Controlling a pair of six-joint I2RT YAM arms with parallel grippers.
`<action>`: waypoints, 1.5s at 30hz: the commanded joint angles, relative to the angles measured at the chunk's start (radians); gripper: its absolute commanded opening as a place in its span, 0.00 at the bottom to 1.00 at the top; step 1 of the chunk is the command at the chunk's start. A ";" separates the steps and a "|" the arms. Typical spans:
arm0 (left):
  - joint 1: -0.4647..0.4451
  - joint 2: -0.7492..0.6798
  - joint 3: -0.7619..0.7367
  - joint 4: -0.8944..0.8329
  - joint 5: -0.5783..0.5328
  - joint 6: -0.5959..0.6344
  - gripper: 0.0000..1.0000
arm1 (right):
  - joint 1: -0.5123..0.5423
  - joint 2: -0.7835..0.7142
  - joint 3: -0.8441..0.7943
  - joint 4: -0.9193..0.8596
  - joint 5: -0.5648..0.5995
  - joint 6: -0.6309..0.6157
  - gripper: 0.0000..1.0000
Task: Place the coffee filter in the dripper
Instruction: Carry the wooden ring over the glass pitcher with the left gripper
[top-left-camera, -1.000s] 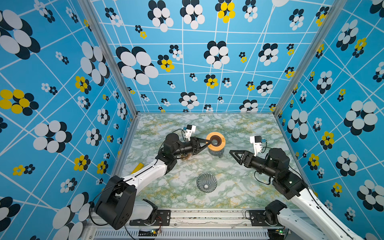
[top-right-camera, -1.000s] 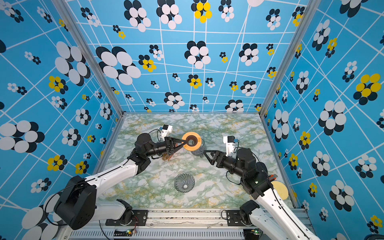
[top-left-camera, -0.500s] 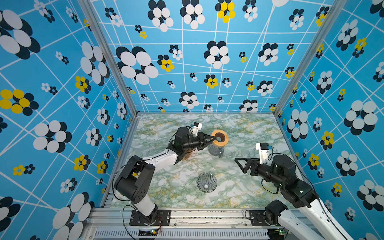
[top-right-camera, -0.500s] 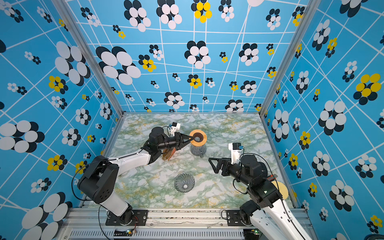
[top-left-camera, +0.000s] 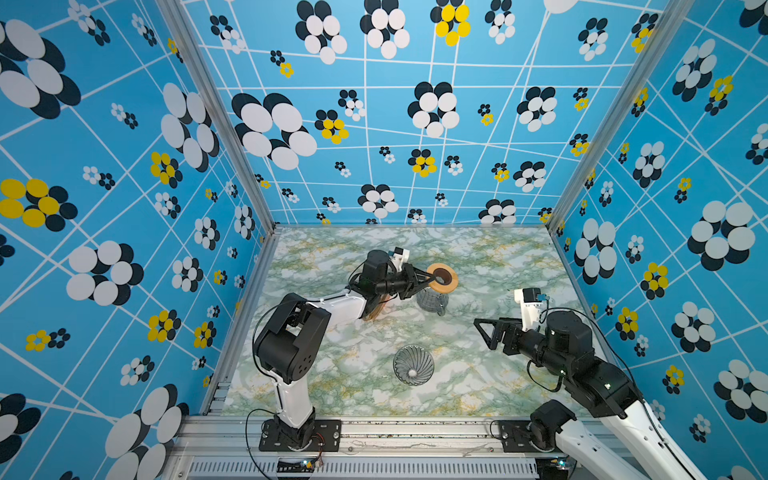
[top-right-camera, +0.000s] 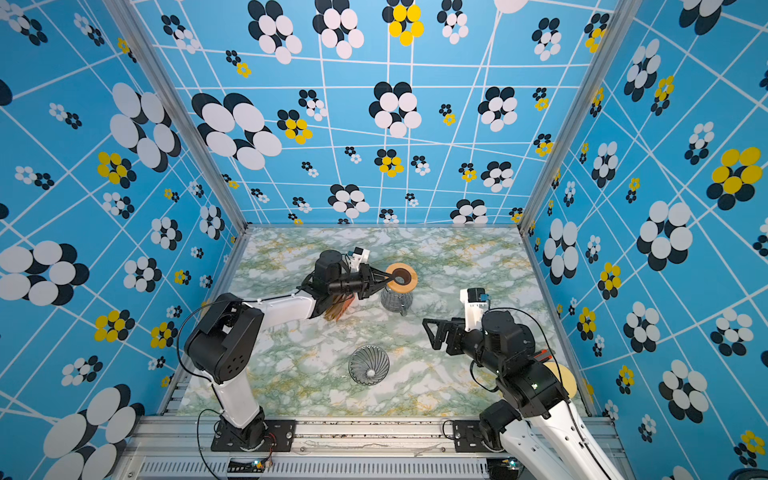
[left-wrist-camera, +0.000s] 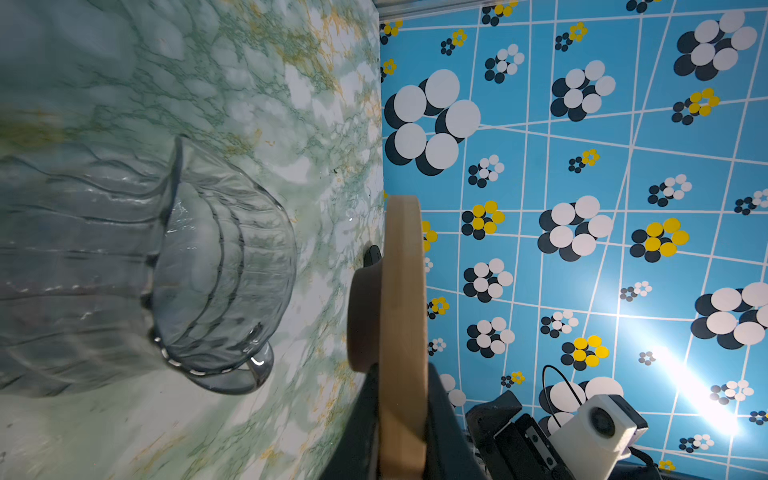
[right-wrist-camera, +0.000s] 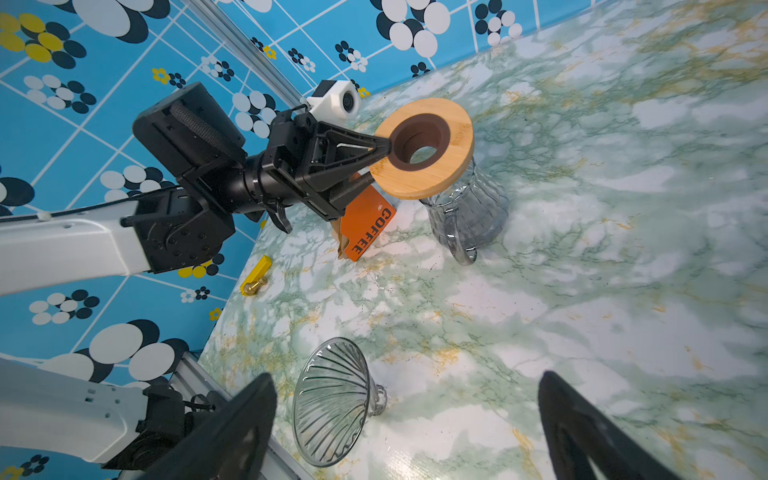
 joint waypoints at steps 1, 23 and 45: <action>0.012 0.018 0.046 -0.029 -0.003 0.036 0.12 | 0.007 0.006 0.032 -0.009 0.028 -0.033 0.99; 0.032 0.098 0.070 -0.079 -0.011 0.058 0.15 | 0.007 0.011 0.030 -0.031 0.032 -0.059 0.99; 0.041 0.115 0.128 -0.241 -0.015 0.128 0.21 | 0.007 0.128 0.023 0.098 -0.008 -0.062 0.98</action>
